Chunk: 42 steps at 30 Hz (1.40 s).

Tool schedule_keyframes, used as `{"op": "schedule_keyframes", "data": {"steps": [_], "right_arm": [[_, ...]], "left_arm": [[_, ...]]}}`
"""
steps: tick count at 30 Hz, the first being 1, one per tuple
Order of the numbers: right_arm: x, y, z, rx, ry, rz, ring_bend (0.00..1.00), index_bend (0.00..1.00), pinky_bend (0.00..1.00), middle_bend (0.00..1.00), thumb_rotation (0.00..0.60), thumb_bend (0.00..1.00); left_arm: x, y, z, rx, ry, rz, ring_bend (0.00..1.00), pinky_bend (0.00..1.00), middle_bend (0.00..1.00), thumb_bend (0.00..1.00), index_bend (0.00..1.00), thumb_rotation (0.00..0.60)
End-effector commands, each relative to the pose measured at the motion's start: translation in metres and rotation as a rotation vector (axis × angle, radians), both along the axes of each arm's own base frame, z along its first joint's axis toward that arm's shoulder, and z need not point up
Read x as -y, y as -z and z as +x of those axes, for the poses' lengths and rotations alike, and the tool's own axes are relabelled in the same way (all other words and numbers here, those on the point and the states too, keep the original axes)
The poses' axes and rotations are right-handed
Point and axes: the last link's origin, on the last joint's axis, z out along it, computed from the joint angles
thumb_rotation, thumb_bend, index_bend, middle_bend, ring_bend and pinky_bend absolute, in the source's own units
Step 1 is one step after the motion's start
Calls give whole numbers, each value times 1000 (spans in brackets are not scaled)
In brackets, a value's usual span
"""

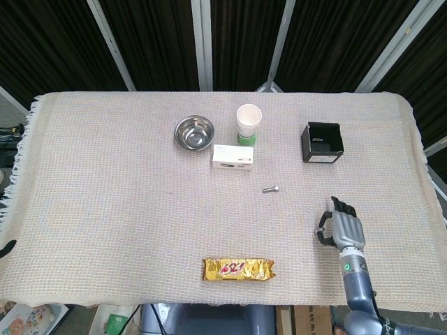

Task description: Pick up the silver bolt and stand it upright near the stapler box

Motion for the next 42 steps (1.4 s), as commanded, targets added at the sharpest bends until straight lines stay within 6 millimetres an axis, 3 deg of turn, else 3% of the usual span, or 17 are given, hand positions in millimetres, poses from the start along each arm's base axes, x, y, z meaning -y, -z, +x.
{"op": "schedule_keyframes", "data": {"steps": [1,19,28,33,42], "right_arm": [[-1,0,0,-2,-2,11,3,597,0,10,600,395],[-5,-3,4,-31,-19,62,0,511,0,10,600,394],[-11,-9,4,-71,-21,111,0,384,0,0,600,276],[-11,-20,10,-61,-34,104,0,305,0,0,600,145],[-6,-34,17,-32,-57,51,0,289,0,0,600,126]], "left_arm": [[0,0,0,1,-1,2,0,28,0,37,37,600],[0,0,0,1,-5,6,0,28,0,36,37,600],[0,0,0,1,-6,7,0,28,0,36,37,600],[0,0,0,-1,-4,7,0,28,0,36,37,600],[1,0,0,0,-5,10,0,28,0,37,37,600]]}}
